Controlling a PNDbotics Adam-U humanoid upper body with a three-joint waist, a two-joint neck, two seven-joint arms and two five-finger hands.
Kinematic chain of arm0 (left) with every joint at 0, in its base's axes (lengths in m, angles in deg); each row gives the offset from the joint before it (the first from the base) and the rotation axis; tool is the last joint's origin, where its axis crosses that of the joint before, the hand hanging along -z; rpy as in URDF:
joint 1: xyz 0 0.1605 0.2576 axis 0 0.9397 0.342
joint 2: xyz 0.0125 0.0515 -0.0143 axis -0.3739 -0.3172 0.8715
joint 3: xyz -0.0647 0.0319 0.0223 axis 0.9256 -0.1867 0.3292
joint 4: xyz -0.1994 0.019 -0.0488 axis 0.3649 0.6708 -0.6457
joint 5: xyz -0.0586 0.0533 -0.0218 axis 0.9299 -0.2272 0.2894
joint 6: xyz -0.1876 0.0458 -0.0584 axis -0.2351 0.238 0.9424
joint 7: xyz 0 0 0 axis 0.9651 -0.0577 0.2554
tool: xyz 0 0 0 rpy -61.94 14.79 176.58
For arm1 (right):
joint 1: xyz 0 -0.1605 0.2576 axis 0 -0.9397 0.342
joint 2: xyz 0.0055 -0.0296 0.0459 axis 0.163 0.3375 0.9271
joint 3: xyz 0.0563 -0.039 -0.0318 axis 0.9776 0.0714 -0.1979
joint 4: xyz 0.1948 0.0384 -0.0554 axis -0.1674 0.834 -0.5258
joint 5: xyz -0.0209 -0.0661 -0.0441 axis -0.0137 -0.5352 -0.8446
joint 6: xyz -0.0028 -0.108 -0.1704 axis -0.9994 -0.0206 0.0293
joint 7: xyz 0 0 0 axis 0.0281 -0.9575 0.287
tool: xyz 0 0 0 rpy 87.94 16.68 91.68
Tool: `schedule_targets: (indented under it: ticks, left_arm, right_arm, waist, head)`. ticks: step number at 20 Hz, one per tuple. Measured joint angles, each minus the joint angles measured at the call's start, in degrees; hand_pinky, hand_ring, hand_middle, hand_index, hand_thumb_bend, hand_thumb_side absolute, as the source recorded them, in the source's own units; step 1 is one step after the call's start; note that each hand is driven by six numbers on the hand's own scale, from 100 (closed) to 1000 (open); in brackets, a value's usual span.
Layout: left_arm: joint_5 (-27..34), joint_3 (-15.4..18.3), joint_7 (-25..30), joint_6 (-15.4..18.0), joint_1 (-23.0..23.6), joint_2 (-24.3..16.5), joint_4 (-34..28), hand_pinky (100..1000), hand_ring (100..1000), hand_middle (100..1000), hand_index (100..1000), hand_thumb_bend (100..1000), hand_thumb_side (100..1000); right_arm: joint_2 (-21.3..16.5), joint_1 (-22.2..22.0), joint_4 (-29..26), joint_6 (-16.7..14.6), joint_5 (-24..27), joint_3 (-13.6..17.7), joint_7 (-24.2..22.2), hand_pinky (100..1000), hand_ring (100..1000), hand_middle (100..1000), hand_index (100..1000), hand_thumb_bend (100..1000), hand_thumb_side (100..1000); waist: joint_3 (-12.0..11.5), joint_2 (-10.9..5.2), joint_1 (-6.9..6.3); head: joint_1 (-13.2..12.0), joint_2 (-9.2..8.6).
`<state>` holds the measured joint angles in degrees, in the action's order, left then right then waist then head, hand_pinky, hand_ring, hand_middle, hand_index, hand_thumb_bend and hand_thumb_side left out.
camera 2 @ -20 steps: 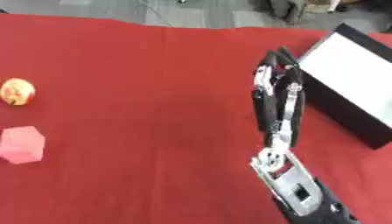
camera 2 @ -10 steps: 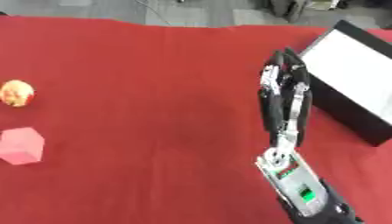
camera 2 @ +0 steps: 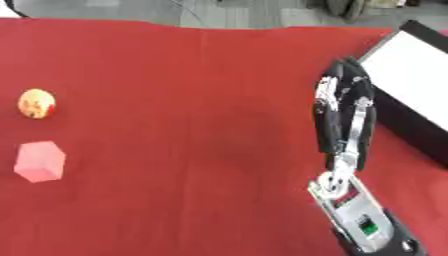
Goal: Pick up the objects with one hand, pass them to the other hand, and then place them into the box on the other side of the table.
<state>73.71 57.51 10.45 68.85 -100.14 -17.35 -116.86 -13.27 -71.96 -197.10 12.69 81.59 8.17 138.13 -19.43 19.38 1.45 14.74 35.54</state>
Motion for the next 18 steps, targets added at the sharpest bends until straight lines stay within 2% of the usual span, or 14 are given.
schedule_targets:
  ticks: [1,2,3,6,9,15,18]
  left_arm:
    - [-0.39,-0.03,1.36,-1.04,-0.01,-0.99,0.00,908,840,812,760,1000,415]
    - [-0.80,-0.05,3.06,-2.16,-0.09,-1.99,0.03,912,844,809,764,872,360]
    - [-1.30,-0.06,4.95,-3.32,-0.19,-2.95,0.14,913,846,816,766,1000,389]
    - [-2.99,-0.07,10.73,-6.43,-0.82,-5.61,2.11,922,855,822,775,1000,353]
    - [-5.26,-0.05,15.24,-8.39,-1.48,-7.48,4.78,930,863,824,781,1000,274]
    - [-9.25,-0.02,21.53,-10.30,-3.41,-9.65,9.93,949,884,837,806,927,192]
    - [-11.38,-0.02,24.89,-10.68,-4.35,-10.22,12.44,955,890,840,812,909,196]
  right_arm:
    - [-0.04,0.10,0.00,0.01,0.00,0.01,0.00,711,581,874,743,100,754]
    - [-0.10,0.19,0.00,0.03,0.00,0.03,-0.01,711,581,874,743,100,751]
    - [-0.14,0.24,0.00,0.09,0.00,0.04,-0.03,711,581,874,743,100,755]
    - [-0.47,0.25,0.00,0.32,0.00,0.12,-0.06,711,581,873,743,100,755]
    - [-0.49,0.23,0.00,0.45,0.00,0.13,-0.01,710,579,872,742,100,757]
    - [-0.54,-0.11,0.00,0.60,0.00,0.07,-0.03,711,579,872,742,100,759]
    - [-0.61,-0.15,0.00,0.81,0.00,-0.04,-0.04,711,578,872,742,100,759]
  waist:
    - [0.08,0.00,-0.08]
    - [0.10,0.00,-0.19]
    - [0.12,0.00,-0.32]
    - [0.23,0.00,-0.51]
    - [0.23,0.00,-0.63]
    - [0.07,0.00,-0.87]
    - [-0.13,0.00,-0.94]
  head:
    - [-0.03,-0.01]
    - [-0.03,-0.01]
    - [-0.04,-0.01]
    - [-0.49,0.01]
    - [-1.33,0.06]
    - [-3.82,0.07]
    - [-5.30,0.07]
